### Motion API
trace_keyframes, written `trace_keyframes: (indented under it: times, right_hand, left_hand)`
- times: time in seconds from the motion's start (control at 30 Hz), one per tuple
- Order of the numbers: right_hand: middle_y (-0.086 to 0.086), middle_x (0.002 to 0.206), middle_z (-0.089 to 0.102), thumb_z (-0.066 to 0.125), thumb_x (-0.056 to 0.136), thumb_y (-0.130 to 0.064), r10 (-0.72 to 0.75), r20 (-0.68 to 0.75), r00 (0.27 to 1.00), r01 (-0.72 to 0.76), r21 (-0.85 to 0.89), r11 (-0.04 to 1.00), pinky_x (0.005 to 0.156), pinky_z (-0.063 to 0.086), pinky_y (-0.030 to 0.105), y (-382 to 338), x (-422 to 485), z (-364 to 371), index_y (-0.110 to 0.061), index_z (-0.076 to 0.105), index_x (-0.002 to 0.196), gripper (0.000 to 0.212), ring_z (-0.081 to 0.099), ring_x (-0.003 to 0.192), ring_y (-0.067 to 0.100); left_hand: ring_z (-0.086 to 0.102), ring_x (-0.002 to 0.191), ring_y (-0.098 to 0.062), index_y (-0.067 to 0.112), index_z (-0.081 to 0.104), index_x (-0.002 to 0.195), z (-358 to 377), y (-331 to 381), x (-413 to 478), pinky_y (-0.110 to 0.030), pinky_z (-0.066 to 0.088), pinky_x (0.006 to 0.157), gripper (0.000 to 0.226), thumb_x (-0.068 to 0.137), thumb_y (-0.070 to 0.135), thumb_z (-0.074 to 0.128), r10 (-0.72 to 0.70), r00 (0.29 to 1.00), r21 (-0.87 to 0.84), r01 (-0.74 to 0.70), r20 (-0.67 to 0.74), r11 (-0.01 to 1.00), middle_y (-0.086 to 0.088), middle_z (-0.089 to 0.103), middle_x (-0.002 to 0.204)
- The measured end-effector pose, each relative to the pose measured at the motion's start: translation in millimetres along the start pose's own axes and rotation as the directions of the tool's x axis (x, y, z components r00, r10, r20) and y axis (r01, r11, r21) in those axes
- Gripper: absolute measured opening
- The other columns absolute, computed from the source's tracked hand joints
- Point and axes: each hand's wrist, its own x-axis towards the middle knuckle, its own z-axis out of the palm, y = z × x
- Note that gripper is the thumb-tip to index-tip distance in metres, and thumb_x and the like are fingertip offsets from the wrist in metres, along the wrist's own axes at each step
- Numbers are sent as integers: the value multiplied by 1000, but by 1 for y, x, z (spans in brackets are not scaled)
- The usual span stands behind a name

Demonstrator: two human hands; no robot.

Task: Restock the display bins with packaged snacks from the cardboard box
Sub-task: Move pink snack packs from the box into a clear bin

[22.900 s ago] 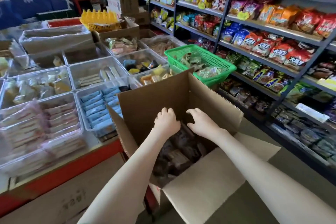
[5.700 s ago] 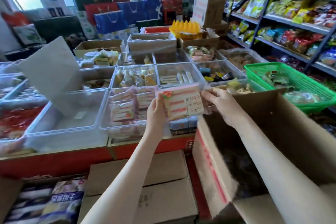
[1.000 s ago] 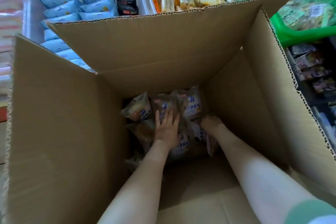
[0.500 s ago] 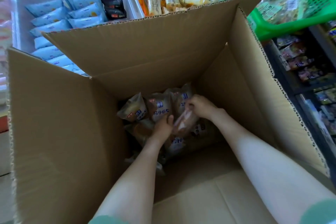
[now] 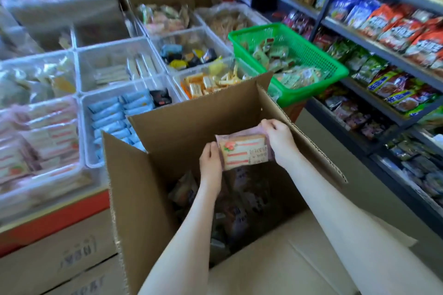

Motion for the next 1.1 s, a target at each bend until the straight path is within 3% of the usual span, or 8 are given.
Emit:
trace_keyframes:
  times: [0.2, 0.47, 0.57, 0.73, 0.83, 0.9, 1.0, 1.1]
  right_hand:
    - [4, 90, 69, 34, 102, -34, -94, 160, 983, 50, 259, 965, 67, 52, 25, -33, -88, -2, -13, 63, 96, 37, 67, 81, 12]
    - [-1, 92, 68, 36, 100, -45, -296, -74, 952, 302, 104, 948, 77, 54, 31, -52, -175, 35, -21, 62, 97, 36, 66, 88, 13]
    - [2, 92, 68, 35, 100, -45, -367, -105, 924, 371, 20, 928, 81, 54, 36, -64, -185, 52, -20, 63, 93, 38, 65, 90, 16]
    - [10, 99, 68, 37, 100, -44, -280, -109, 954, 295, 169, 940, 83, 56, 44, -78, -201, 119, -19, 62, 97, 35, 66, 92, 25]
    - [8, 96, 66, 34, 101, -43, -135, -83, 987, 157, 417, 895, 63, 57, 32, -87, -201, 176, -20, 58, 94, 34, 66, 90, 26]
    - [6, 88, 65, 31, 103, -40, -97, 30, 995, 63, 560, 826, 46, 49, 21, -94, -207, 222, -19, 57, 95, 35, 65, 79, 23]
    - [8, 90, 67, 31, 104, -31, -146, 136, 980, 46, 556, 830, 65, 55, 30, -87, -215, 311, -12, 60, 101, 35, 65, 86, 25]
    - [9, 96, 66, 33, 104, -24, -190, 336, 922, 19, 451, 892, 70, 54, 29, -75, -220, 386, -5, 57, 121, 35, 64, 83, 19]
  left_hand:
    - [52, 72, -17, 19, 46, 70, -14, 64, -57, -39, 44, 70, 36, 101, 34, 33, 306, 926, 157, -276, -222, 948, 2, 53, 72]
    - [46, 77, -18, 6, 51, 91, -85, 111, -146, -27, 26, 62, 32, 104, 28, 30, 506, 824, 435, -369, -255, 821, 0, 52, 81]
    - [46, 80, -19, 0, 54, 97, -107, 118, -152, -25, 22, 58, 37, 104, 27, 30, 484, 838, 470, -332, -252, 818, -6, 51, 87]
    - [61, 90, -34, -2, 62, 93, -176, 138, -147, -38, 50, 73, 49, 102, 36, 33, 296, 905, 102, -278, -305, 955, -19, 66, 90]
    - [64, 79, -30, 3, 59, 85, -220, 144, -150, -36, 56, 69, 59, 96, 56, 35, 55, 996, -390, -77, -66, 917, -16, 67, 76]
    - [64, 82, -25, 7, 57, 95, -236, 143, -154, -35, 53, 76, 54, 96, 57, 34, 105, 994, -478, -88, 8, 874, -13, 65, 88]
    - [62, 89, -6, 17, 51, 123, -270, 139, -135, -27, 51, 87, 36, 105, 35, 26, 264, 946, -425, -321, -190, 846, 0, 59, 114]
    - [54, 120, -28, 14, 37, 138, -335, 146, -101, -49, 42, 104, 44, 103, 37, 28, 325, 864, -435, -481, -385, 761, -13, 51, 135]
